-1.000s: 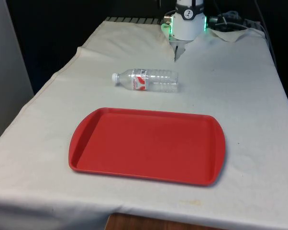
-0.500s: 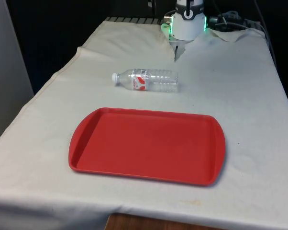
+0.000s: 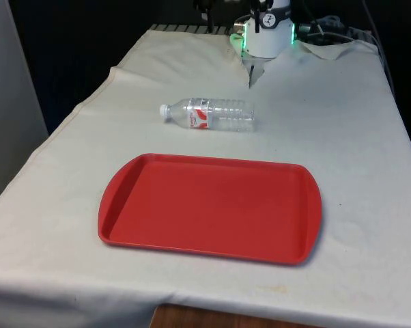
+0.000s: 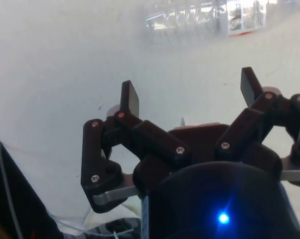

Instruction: Place the bottle upright on the tray.

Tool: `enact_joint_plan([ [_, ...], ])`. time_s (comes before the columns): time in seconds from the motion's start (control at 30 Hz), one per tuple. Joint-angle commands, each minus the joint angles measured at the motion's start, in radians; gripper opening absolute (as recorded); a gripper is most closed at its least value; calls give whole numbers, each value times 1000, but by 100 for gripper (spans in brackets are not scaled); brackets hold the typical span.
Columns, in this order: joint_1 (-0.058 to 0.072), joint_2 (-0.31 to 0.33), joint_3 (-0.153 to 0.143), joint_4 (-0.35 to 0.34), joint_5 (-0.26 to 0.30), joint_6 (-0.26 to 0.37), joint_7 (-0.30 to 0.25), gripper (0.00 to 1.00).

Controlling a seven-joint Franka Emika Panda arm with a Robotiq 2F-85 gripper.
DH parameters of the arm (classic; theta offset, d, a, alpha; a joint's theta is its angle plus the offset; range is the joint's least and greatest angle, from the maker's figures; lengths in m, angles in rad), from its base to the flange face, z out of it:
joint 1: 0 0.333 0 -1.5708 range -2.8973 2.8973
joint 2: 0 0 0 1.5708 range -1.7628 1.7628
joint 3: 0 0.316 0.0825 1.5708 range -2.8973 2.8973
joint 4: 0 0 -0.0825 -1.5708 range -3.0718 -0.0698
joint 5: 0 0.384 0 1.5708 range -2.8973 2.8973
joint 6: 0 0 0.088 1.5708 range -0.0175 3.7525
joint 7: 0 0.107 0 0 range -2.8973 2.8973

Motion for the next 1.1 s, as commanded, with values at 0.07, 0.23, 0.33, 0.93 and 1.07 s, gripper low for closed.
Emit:
enact_joint_plan([
  [0.07,-4,4,-12,-18,-4,30,-7,100],
  [0.23,-1,9,-24,-25,0,32,-13,100],
  [0.33,-3,13,-36,-43,-3,64,-19,100],
  [0.93,-5,39,-43,-66,-64,97,19,100],
  [1.07,-5,40,-44,-77,-74,105,26,100],
])
